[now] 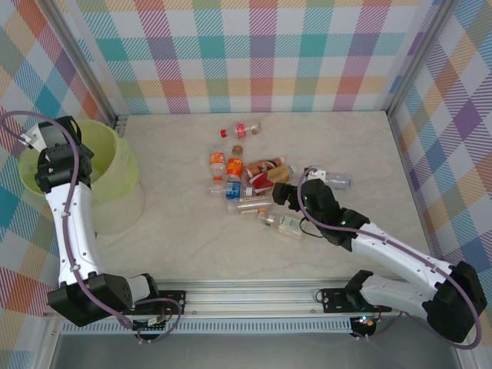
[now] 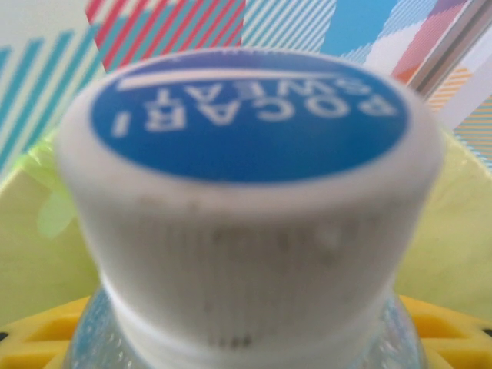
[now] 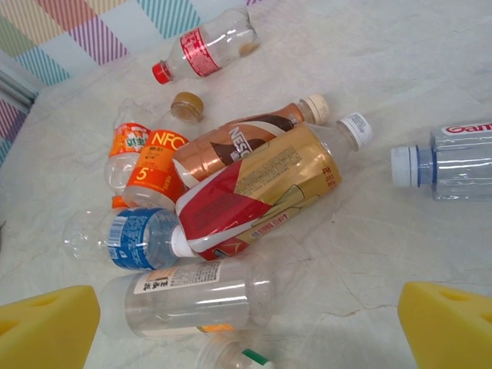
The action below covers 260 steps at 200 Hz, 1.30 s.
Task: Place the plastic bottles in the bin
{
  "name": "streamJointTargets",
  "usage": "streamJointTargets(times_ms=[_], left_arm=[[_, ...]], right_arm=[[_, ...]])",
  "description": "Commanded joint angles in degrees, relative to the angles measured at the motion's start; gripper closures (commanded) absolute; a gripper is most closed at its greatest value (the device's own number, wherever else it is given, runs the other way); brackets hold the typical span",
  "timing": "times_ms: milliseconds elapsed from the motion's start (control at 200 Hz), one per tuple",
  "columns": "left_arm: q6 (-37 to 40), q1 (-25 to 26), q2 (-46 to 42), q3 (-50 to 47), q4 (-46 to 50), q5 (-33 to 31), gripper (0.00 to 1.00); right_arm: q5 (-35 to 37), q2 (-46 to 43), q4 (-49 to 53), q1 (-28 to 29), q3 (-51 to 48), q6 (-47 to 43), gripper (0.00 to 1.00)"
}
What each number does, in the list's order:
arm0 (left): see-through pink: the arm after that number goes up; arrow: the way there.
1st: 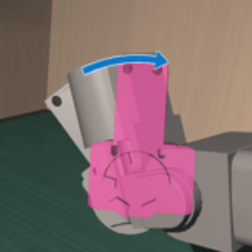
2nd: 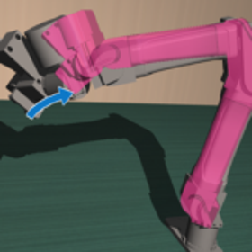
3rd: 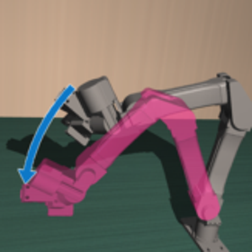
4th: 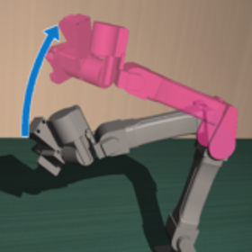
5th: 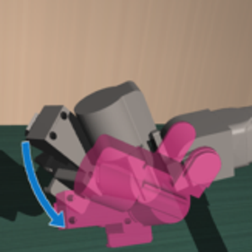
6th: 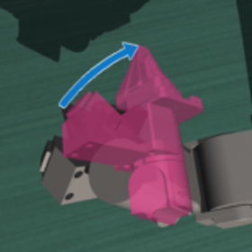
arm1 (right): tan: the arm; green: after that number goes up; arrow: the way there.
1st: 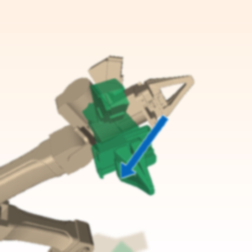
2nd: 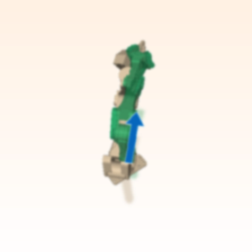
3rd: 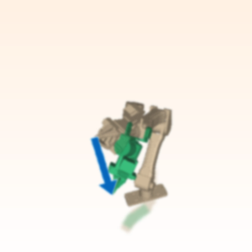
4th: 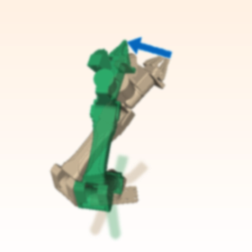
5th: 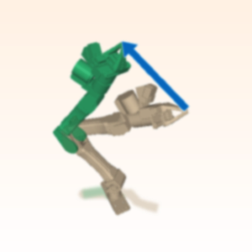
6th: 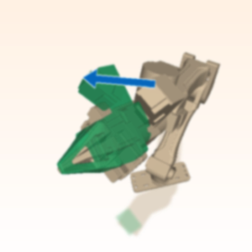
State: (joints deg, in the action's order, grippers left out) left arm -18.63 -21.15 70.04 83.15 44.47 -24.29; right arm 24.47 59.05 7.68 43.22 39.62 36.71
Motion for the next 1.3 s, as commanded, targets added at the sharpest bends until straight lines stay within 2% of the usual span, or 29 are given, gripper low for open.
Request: streamJointTargets(times_ms=[0, 85, 210, 305, 420, 545, 605, 695, 825, 935, 1185, 1295], left_arm=[[-1.29, -0.80, -0.79, -0.79, 0.75, 4.89, 0.32], [-1.90, -0.81, -0.91, -0.72, 0.80, 9.26, 0.27], [-3.49, -0.80, -1.96, -1.10, -0.08, 16.52, 0.25], [-3.90, -0.79, -2.80, -1.06, 0.19, 17.70, 0.23], [-3.95, -0.75, -3.57, -0.32, 1.00, 18.84, 0.16], [-5.64, -0.72, -5.09, 0.95, 0.28, 27.56, 0.11], [-6.72, -0.05, -6.35, 0.71, -1.47, 31.94, 0.10], [-7.71, 3.58, -8.28, 0.37, -3.51, 34.09, 0.08], [-8.28, 10.78, -9.82, -0.21, -5.61, 35.11, 0.00], [-8.52, 16.52, -10.06, -2.50, -8.75, 36.82, 0.00], [-8.10, 26.68, -8.30, -10.60, -14.83, 43.33, 0.00], [-8.32, 28.65, -9.37, -16.21, -17.03, 43.80, 0.00]], right_arm=[[0.93, -1.18, 3.85, 0.29, 2.23, -0.87, 0.00], [1.74, -2.02, 3.80, 0.27, 1.34, 1.06, 0.00], [3.47, -2.75, 3.05, 0.29, 0.06, 3.20, 0.00], [3.61, -2.43, 3.08, 0.30, 0.07, 2.81, 0.00], [3.48, -1.79, 3.83, 0.28, 0.53, 2.35, 0.00], [2.67, -0.91, 5.75, 0.03, 0.55, 2.66, 0.00], [0.06, 0.04, 6.61, -0.75, 0.34, 1.92, 0.00], [-7.36, 3.34, 10.15, -2.66, 1.83, -3.52, 0.00], [-11.97, 10.04, 19.30, -2.88, 7.36, -12.15, 0.00], [-16.22, 16.04, 24.35, -2.88, 11.07, -18.59, 0.00], [-20.28, 24.72, 27.20, -2.88, 12.92, -24.47, 0.00], [-21.99, 27.26, 29.32, -2.87, 13.81, -24.69, 0.00]])
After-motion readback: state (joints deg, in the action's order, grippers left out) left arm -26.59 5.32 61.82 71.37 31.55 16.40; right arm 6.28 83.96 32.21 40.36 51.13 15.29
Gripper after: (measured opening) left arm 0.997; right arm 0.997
